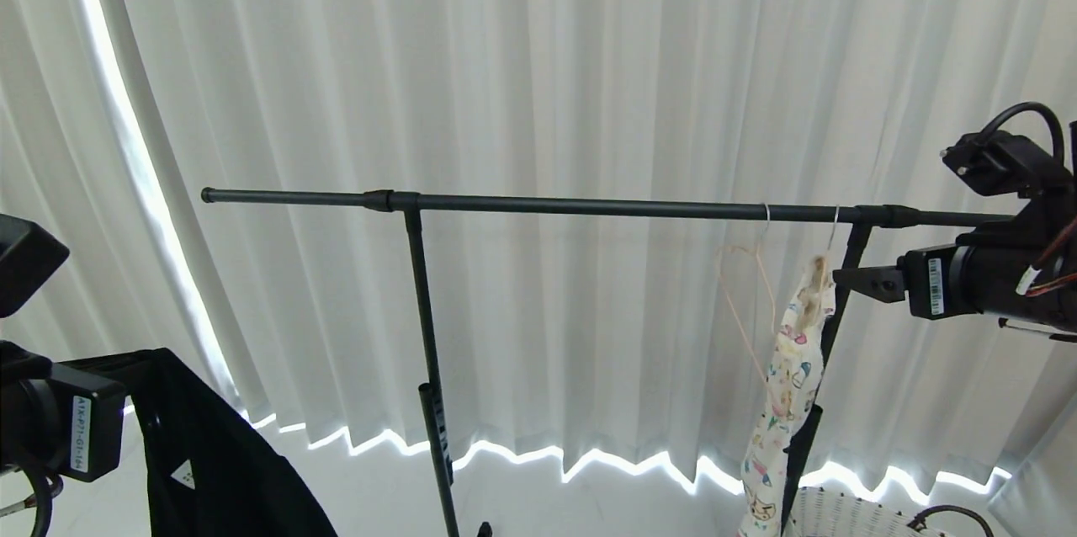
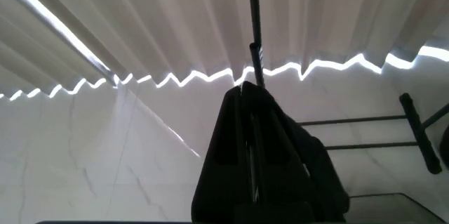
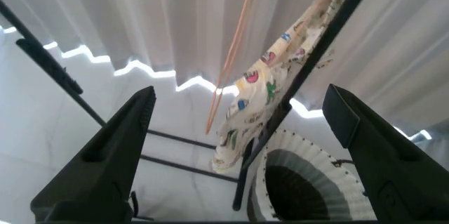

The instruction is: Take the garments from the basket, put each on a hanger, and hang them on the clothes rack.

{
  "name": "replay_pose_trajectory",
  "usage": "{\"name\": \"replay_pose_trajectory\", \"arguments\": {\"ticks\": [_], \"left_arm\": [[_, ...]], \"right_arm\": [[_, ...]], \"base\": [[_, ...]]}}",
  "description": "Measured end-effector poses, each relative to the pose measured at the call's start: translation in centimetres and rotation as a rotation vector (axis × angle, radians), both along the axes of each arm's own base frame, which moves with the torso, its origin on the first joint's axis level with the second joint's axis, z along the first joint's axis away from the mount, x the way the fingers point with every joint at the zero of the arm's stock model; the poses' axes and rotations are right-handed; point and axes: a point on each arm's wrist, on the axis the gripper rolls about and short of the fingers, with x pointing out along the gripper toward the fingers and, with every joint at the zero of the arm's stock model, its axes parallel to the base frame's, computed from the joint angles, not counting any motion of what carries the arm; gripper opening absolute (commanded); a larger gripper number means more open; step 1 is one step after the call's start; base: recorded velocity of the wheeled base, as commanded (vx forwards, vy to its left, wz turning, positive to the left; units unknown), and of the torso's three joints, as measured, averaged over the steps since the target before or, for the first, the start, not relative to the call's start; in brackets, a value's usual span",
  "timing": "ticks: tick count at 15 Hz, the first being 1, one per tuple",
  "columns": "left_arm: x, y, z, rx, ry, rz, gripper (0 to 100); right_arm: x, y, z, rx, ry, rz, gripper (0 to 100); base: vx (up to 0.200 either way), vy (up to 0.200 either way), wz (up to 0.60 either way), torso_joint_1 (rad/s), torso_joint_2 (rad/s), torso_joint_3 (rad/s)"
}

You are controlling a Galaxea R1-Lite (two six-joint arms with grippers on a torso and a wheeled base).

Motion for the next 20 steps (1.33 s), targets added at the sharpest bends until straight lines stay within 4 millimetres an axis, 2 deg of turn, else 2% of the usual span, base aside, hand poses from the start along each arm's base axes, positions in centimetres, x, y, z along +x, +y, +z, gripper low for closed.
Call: {"name": "replay_pose_trajectory", "arguments": {"ticks": [2, 7, 10, 12, 20], "left_arm": [[0.0, 0.0, 0.0, 0.000, -0.002, -0.004, 0], [-0.1, 0.0, -0.4, 0.016, 0.013, 0.022, 0], [-0.3, 0.1, -0.4, 0.017, 0.007, 0.029, 0], [-0.7, 0.1, -0.4, 0.019, -0.005, 0.033, 0], [-2.2, 0.3, 0.0, 0.015, -0.060, 0.033, 0]], "right_arm": [[0.3, 0.2, -0.5, -0.012, 0.019, 0.005, 100], [1.6, 1.6, -2.3, -0.016, 0.045, 0.037, 100], [3.1, 2.5, -4.8, -0.007, 0.032, 0.041, 100], [3.9, 2.8, -6.8, -0.003, 0.087, 0.022, 100], [7.3, 3.7, -11.5, 0.039, 0.178, -0.073, 100]], "base": [[0.200, 0.000, 0.00, 0.005, 0.00, 0.000], [0.000, 0.000, 0.00, 0.000, 0.00, 0.000], [0.000, 0.000, 0.00, 0.000, 0.00, 0.000], [0.000, 0.000, 0.00, 0.000, 0.00, 0.000], [0.000, 0.000, 0.00, 0.000, 0.00, 0.000]]}}
